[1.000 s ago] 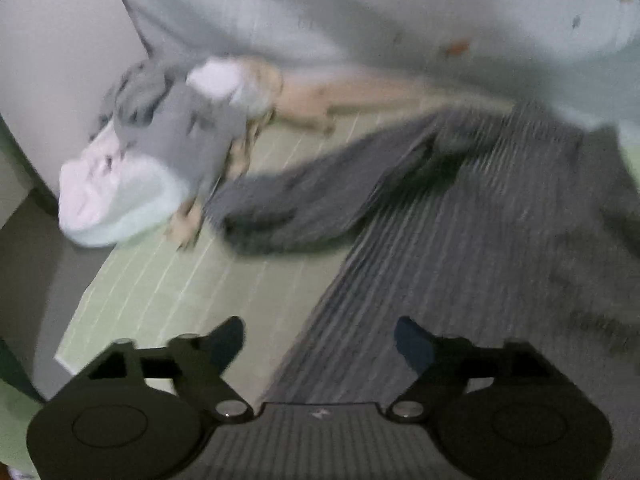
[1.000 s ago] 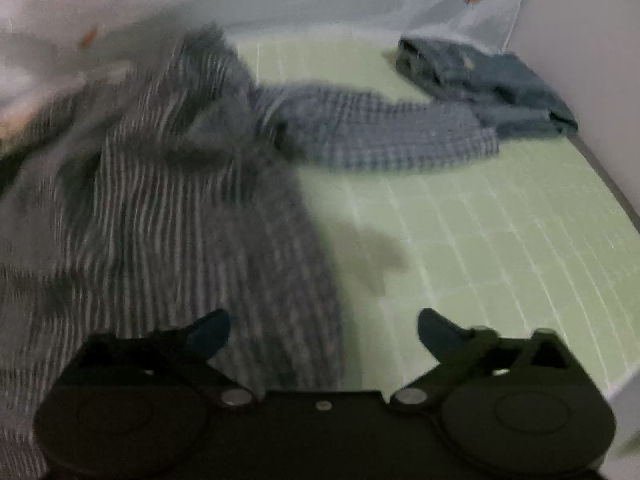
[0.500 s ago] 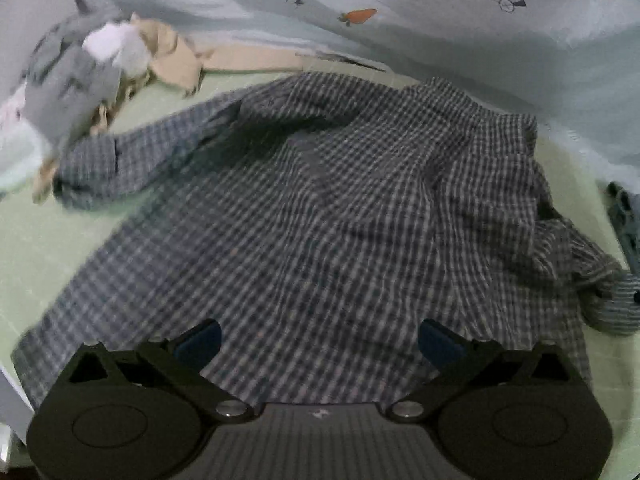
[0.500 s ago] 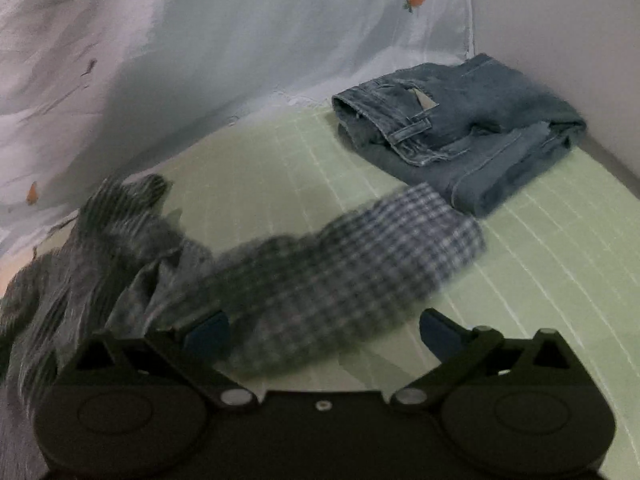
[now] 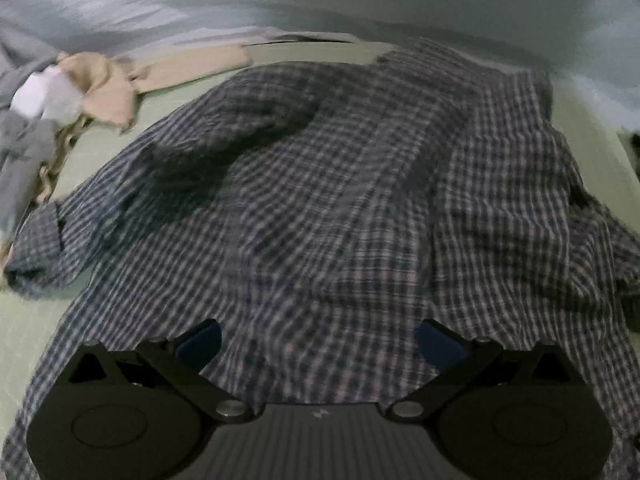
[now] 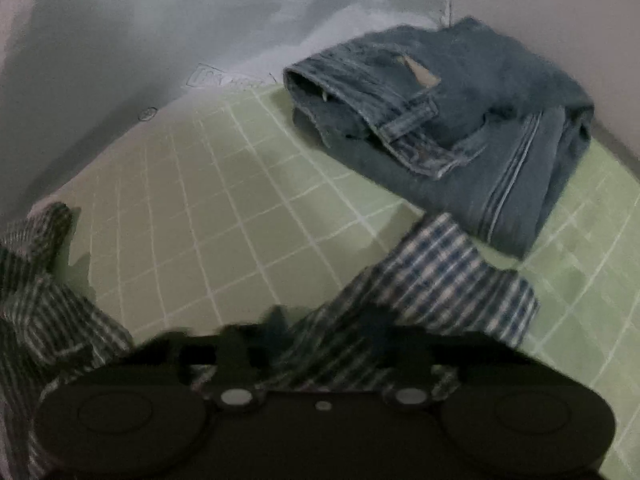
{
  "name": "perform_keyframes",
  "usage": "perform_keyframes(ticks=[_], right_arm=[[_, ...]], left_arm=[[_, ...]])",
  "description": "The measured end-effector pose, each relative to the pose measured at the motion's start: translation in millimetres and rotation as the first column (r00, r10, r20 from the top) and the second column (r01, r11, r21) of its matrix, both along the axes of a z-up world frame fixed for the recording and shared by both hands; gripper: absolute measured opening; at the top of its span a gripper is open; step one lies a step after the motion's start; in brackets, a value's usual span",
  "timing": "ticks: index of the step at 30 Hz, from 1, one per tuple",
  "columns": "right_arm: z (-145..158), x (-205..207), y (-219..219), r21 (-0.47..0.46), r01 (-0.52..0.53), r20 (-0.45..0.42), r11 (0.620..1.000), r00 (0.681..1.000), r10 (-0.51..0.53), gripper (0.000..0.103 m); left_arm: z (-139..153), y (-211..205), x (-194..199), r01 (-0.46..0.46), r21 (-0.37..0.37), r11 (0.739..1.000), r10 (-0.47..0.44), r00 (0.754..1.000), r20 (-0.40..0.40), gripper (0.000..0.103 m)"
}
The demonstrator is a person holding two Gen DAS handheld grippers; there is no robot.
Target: Fold clothes
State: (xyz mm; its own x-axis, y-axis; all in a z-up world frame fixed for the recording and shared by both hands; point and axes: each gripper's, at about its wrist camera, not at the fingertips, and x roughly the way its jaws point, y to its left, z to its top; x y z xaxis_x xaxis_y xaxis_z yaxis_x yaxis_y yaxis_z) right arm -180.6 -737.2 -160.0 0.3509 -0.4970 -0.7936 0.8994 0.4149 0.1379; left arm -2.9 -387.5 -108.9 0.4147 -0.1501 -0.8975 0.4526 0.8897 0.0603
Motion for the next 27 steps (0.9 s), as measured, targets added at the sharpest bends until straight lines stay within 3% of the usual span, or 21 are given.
perform_keyframes(ticks=[5,14,17,18,20,27], right_arm=[[36.2,-49.9,22.6,-0.112,0.037,0.133,0.993,0.991,-0.022,0.005],[62.2,-185.3,92.7,-0.255,0.154,0.166,0.955,0.98,-0.113,0.005],[32.5,-220.0,98.0,-0.109,0.231,0.139,0.967,0.967,-0.215,0.009],[21.5,-230.7,98.9,-0.052,0.259,0.129,0.965,0.959,-0.251,0.016],[10.4,-249.0,103.8,0.008,0.292,0.137,0.956,0.947,-0.291,0.048],[0.2,-272.2,86.3,0.023,0.291,0.193,0.956,0.937,-0.29,0.061]], left_arm=[[6.2,1.4,-13.8,0.046,-0.026,0.999,-0.045,0.999,0.023,0.103],[20.0,10.7,-53.9,0.108,-0.062,0.992,-0.106,0.994,0.025,0.103],[21.2,11.4,-71.3,0.138,-0.046,0.989,-0.137,0.99,0.027,0.103],[21.9,12.5,-77.2,0.147,-0.042,0.988,-0.146,0.989,0.028,0.103],[23.2,14.8,-90.9,0.162,-0.03,0.986,-0.161,0.986,0.035,0.103],[26.8,30.1,-139.6,0.169,0.011,0.986,-0.169,0.984,0.058,0.103]])
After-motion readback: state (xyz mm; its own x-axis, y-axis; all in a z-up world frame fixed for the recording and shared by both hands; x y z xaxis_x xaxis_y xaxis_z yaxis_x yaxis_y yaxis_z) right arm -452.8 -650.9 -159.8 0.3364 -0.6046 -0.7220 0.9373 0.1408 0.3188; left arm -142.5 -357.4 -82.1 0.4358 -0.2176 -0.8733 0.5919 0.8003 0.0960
